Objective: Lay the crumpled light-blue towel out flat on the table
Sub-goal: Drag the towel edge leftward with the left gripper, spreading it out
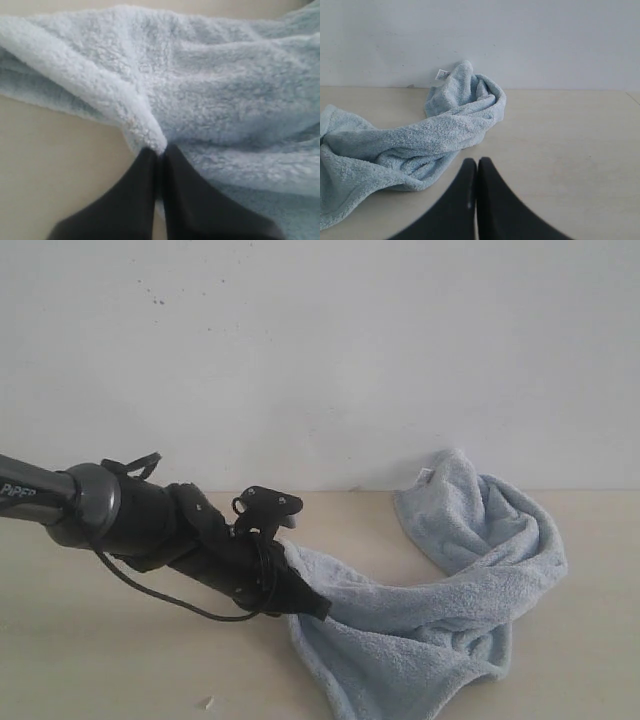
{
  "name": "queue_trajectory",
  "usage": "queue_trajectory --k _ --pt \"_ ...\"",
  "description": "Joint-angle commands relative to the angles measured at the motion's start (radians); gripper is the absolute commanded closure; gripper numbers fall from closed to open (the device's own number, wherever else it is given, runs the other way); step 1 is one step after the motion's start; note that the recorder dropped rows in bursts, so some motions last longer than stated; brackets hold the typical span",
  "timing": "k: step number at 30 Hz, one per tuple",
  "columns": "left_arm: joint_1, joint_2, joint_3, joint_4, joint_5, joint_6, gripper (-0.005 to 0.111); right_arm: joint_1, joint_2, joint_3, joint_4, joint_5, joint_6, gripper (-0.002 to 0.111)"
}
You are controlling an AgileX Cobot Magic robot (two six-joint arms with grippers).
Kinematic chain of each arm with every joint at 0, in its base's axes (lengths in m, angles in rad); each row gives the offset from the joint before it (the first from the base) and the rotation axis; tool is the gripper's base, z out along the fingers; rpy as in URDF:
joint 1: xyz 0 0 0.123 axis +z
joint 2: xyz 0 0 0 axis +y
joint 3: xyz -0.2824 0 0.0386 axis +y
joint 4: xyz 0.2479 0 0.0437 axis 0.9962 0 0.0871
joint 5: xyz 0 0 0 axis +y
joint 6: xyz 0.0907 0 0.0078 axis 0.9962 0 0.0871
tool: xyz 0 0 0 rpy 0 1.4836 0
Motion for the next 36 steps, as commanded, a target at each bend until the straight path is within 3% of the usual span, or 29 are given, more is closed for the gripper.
queue_trajectory --k 1,10,14,20,27,33,35,36 --pt "0.023 -0.123 -0.007 0.002 0.103 -0.073 0.103 0.001 -0.004 -0.001 -0.001 -0.002 -0.001 0.108" --pt "0.165 -0.401 -0.007 0.004 0.3 -0.253 0.103 0.001 -0.004 -0.001 -0.001 -0.002 -0.001 0.108" --pt "0.214 -0.498 -0.007 0.014 0.454 -0.265 0.103 0.001 -0.004 -0.001 -0.001 -0.002 -0.001 0.108" --pt "0.235 -0.574 -0.005 0.173 0.668 -0.307 0.103 0.001 -0.004 -0.001 -0.003 -0.002 -0.001 0.108" --pt "0.235 -0.688 0.111 0.29 0.588 -0.366 0.103 0.001 -0.004 -0.001 -0.003 -0.002 -0.001 0.108" --pt "0.235 -0.737 0.331 0.216 0.473 -0.35 0.103 0.001 -0.004 -0.001 -0.003 -0.05 0.001 0.108" --pt "0.235 -0.737 0.399 0.151 0.417 -0.317 0.103 0.001 -0.004 -0.001 0.044 -0.128 0.103 0.108" --pt "0.235 -0.737 0.432 0.103 0.39 -0.28 0.103 0.001 -0.004 -0.001 0.101 -0.181 0.252 0.108"
